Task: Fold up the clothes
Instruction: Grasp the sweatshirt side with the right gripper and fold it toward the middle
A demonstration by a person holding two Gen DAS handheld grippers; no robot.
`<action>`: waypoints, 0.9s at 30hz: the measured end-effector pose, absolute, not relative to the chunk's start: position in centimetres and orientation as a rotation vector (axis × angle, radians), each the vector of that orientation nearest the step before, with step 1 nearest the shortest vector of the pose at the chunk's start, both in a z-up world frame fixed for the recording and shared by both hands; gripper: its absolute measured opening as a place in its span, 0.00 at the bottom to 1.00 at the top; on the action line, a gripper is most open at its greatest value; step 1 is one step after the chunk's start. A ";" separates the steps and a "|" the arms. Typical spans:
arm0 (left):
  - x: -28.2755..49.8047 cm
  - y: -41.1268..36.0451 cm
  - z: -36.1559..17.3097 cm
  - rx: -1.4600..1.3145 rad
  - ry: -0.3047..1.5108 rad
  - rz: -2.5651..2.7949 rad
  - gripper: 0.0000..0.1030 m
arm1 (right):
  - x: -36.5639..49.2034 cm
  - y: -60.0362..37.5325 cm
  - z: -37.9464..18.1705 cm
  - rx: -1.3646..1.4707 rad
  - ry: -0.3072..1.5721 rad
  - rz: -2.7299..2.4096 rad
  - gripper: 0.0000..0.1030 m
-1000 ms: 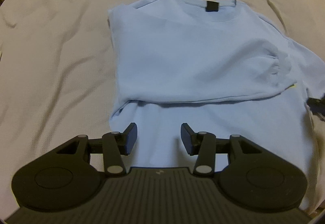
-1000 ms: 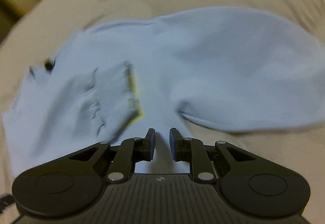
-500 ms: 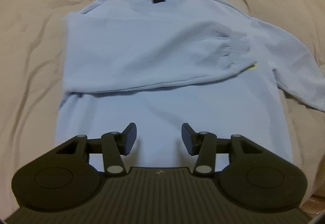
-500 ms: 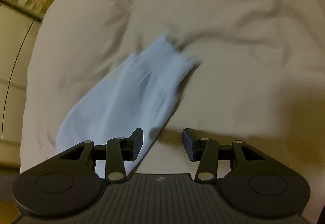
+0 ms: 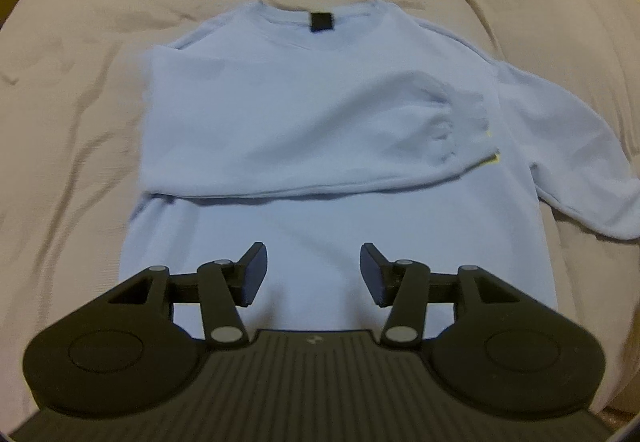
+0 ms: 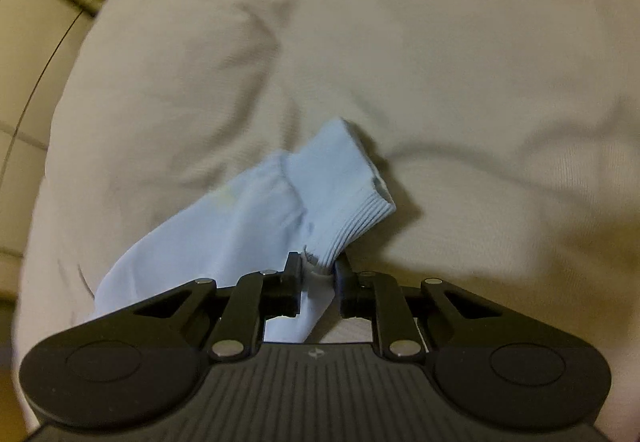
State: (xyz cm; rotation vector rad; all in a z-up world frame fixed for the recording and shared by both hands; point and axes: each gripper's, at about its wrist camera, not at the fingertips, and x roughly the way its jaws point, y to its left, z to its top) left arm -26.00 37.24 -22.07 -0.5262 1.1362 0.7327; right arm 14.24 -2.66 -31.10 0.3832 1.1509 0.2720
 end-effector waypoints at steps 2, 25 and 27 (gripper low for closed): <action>-27.4 38.1 -21.9 -0.542 1.123 0.748 0.45 | 13.0 -0.2 -28.5 0.257 1.078 0.342 0.15; -35.5 45.9 -25.5 -0.764 1.071 0.753 0.45 | -11.2 20.0 -25.9 -0.367 1.235 0.905 0.67; -34.1 46.5 -26.5 -0.786 1.067 0.739 0.45 | -10.6 17.9 -26.4 -0.357 1.273 0.827 0.67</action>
